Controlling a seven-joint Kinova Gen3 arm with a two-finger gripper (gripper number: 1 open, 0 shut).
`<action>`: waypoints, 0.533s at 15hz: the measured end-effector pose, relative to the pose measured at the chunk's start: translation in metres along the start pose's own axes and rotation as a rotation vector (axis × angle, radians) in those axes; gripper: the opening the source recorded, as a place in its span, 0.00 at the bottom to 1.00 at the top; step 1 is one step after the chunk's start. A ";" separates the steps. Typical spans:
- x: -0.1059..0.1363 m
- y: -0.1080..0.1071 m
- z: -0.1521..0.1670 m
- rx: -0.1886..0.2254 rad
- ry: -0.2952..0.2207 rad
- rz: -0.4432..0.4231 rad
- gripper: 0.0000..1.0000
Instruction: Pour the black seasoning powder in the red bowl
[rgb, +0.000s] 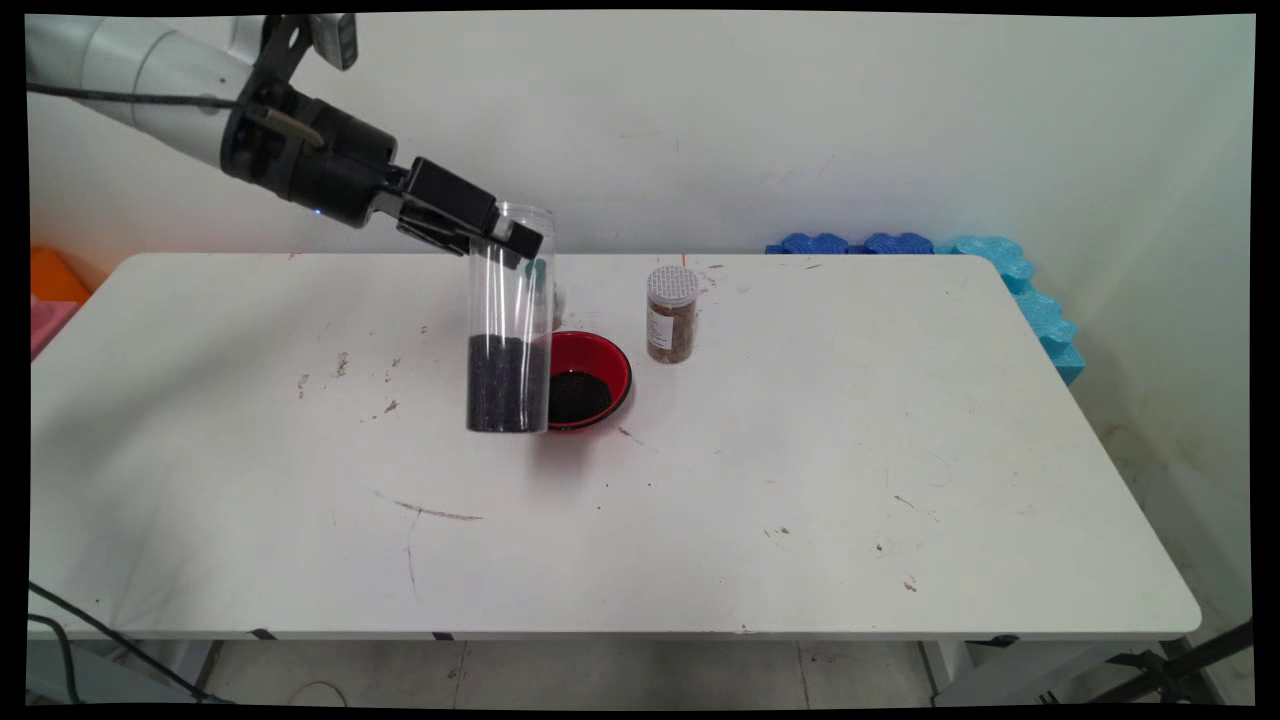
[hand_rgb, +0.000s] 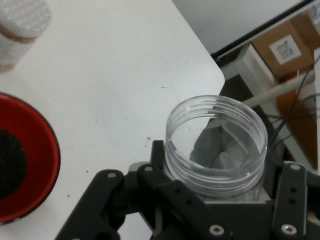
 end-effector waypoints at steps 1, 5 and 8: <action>0.001 -0.003 0.000 0.003 0.000 -0.037 0.00; 0.005 -0.013 0.000 0.014 -0.008 -0.200 0.00; 0.007 -0.021 0.000 0.020 -0.013 -0.292 0.00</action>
